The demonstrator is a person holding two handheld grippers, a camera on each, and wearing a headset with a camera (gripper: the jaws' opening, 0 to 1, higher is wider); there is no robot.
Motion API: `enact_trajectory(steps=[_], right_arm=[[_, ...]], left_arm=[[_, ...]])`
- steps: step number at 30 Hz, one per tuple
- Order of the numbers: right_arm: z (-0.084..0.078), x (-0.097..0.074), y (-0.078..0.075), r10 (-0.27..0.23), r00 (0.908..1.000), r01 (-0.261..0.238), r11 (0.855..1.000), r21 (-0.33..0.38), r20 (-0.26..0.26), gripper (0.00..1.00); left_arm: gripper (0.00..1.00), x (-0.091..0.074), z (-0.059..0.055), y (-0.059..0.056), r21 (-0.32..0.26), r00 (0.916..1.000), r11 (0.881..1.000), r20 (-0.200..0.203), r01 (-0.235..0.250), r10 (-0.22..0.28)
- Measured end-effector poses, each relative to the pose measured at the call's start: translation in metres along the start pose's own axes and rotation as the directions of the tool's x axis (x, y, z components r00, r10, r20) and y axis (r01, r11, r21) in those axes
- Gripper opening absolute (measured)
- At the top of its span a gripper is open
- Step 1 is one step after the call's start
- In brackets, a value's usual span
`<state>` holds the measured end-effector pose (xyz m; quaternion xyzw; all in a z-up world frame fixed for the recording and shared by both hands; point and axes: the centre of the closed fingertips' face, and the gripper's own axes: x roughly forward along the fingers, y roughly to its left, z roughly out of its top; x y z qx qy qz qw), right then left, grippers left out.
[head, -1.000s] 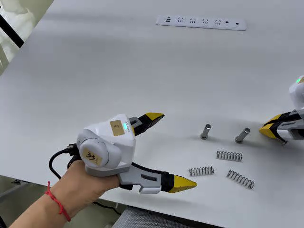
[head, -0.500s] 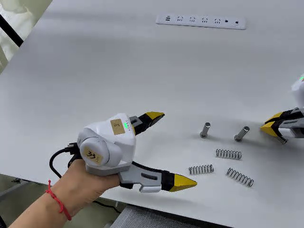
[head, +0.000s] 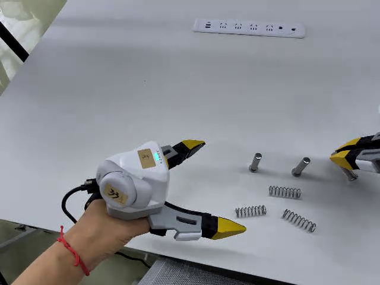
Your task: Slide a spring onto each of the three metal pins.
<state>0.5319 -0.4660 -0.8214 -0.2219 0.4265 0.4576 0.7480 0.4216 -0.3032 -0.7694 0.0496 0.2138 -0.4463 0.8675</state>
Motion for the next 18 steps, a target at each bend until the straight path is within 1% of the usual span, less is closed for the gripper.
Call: enact_trajectory(steps=[2,8,9,18], right_arm=[[0.002,-0.003,0.0,-0.002,0.9999,0.002,1.0,0.004,0.016,0.08],[0.001,-0.007,0.001,-0.007,0.9996,0.007,1.0,0.011,0.028,0.08],[0.0,-0.006,-0.001,-0.007,0.9996,0.006,1.0,0.011,0.028,0.08],[-0.002,-0.011,-0.001,-0.017,0.9989,0.017,1.0,0.011,0.044,0.08]], left_arm=[[1.0,0.0,0.001,-0.001,0.001,1.0,1.0,-0.001,0.001,-0.001],[1.0,0.001,0.003,-0.002,0.005,1.0,1.0,0.001,0.003,-0.004],[1.0,0.002,0.003,-0.002,0.006,1.0,1.0,0.001,0.004,-0.004],[1.0,0.001,0.0,-0.001,0.008,1.0,1.0,0.001,0.007,-0.007]])
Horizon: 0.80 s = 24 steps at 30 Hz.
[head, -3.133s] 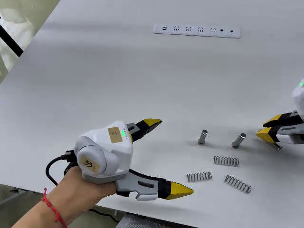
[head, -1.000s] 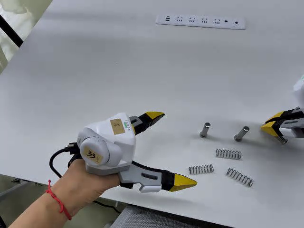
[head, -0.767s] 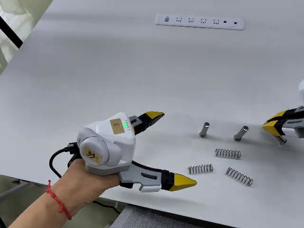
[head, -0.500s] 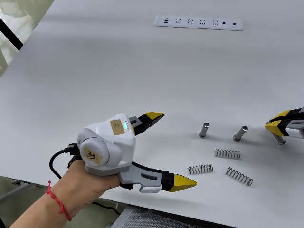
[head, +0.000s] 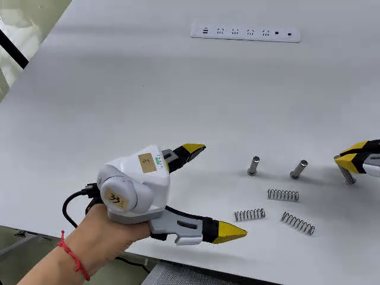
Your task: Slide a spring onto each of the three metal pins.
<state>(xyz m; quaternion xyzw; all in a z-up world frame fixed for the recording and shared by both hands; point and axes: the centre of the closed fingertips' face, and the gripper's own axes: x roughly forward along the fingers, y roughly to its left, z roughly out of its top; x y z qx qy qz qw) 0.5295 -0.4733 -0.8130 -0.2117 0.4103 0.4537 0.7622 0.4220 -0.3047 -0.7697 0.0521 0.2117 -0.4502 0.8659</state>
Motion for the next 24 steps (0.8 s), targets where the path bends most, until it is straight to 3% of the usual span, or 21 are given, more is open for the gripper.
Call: enact_trajectory(steps=[24], right_arm=[[-0.012,-0.026,0.003,-0.054,0.9945,0.051,0.998,0.038,0.09,0.08]], left_arm=[[1.0,0.001,0.002,-0.005,0.017,0.9999,1.0,-0.009,0.008,-0.008]])
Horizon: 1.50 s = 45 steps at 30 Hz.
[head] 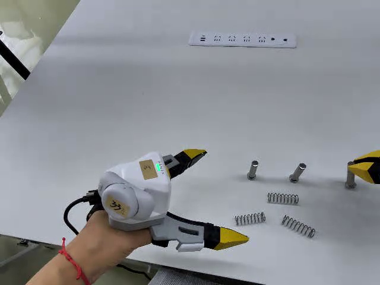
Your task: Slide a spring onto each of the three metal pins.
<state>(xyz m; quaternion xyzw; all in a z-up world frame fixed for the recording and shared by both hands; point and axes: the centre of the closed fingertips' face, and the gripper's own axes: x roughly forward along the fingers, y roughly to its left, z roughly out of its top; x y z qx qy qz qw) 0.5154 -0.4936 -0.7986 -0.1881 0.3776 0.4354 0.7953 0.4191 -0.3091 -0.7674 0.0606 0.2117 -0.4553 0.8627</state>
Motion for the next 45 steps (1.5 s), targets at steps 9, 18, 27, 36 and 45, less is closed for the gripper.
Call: enact_trajectory(steps=[9,18,27,36,45], right_arm=[[-0.005,-0.007,0.0,-0.012,0.9997,0.011,1.0,0.015,0.019,0.08],[-0.007,-0.011,0.0,-0.017,0.9993,0.016,0.999,0.029,0.035,0.08],[-0.004,-0.011,0.002,-0.006,0.9995,0.005,1.0,0.025,0.032,0.08],[-0.003,-0.01,0.002,-0.004,0.9996,0.004,1.0,0.015,0.029,0.08],[-0.001,-0.008,0.001,-0.003,0.9996,0.002,1.0,0.012,0.029,0.09]], left_arm=[[1.0,0.001,0.001,-0.004,0.004,1.0,1.0,-0.004,0.004,-0.003],[1.0,0.002,0.003,-0.005,0.005,1.0,1.0,-0.004,0.005,-0.005],[1.0,0.002,0.005,-0.005,0.005,1.0,1.0,-0.002,0.003,-0.003],[1.0,0.001,0.005,-0.004,0.003,1.0,1.0,-0.002,0.005,-0.004],[1.0,0.001,0.006,-0.001,0.001,1.0,1.0,0.002,0.003,-0.003]])
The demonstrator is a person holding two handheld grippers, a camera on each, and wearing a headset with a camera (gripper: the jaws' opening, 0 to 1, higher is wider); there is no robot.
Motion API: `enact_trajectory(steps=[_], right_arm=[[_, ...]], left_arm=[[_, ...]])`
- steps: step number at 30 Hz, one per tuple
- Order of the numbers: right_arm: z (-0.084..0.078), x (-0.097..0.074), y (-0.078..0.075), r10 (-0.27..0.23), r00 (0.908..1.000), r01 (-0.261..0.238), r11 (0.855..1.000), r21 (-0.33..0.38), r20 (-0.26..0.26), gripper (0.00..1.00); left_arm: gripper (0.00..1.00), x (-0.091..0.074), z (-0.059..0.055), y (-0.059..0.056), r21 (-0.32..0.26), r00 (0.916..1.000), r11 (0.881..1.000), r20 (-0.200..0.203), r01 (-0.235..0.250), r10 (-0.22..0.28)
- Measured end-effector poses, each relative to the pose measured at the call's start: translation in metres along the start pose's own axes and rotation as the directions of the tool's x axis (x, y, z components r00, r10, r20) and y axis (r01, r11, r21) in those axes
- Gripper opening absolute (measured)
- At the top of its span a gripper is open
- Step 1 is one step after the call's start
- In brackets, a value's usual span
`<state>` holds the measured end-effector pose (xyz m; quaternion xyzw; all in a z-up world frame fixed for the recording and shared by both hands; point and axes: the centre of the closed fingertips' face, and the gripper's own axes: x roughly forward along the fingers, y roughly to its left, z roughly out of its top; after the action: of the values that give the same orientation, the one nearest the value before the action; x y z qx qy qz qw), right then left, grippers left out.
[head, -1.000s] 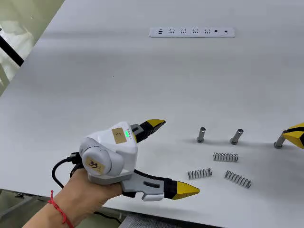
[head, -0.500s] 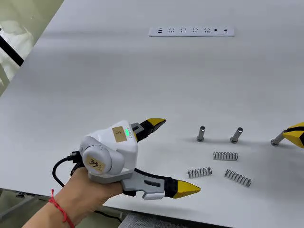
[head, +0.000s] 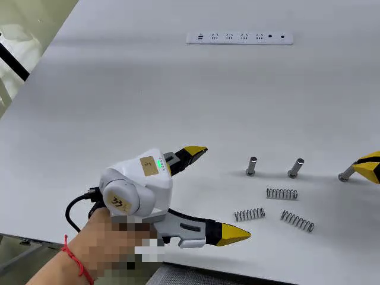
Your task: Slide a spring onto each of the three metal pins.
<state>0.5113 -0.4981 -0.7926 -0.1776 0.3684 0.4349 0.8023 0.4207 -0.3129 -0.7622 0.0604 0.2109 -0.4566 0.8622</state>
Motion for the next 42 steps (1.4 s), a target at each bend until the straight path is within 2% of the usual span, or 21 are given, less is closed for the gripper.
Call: enact_trajectory(steps=[11,21,33,39,42], right_arm=[[-0.001,0.001,0.0,-0.001,1.0,0.001,1.0,-0.005,0.002,0.11],[0.002,-0.003,-0.001,-0.006,0.9998,0.006,1.0,-0.012,0.018,0.18],[0.009,-0.019,-0.001,-0.008,0.9976,0.009,1.0,-0.013,0.069,0.28],[0.006,-0.031,-0.001,-0.007,0.9957,0.008,1.0,-0.013,0.093,0.35],[0.003,-0.037,0.001,0.001,0.9943,0.003,0.999,-0.037,0.107,0.41]], left_arm=[[1.0,-0.001,-0.001,0.0,0.001,1.0,1.0,-0.001,-0.001,0.001],[1.0,-0.001,0.0,-0.002,0.013,1.0,1.0,-0.005,0.001,-0.001],[0.99,-0.001,0.002,-0.003,0.033,0.9999,0.999,-0.017,0.001,-0.001],[0.98,-0.002,0.002,-0.006,0.042,0.9996,0.999,-0.028,0.004,-0.003],[0.98,-0.003,0.001,-0.007,0.047,0.9994,0.999,-0.034,0.0,0.002]])
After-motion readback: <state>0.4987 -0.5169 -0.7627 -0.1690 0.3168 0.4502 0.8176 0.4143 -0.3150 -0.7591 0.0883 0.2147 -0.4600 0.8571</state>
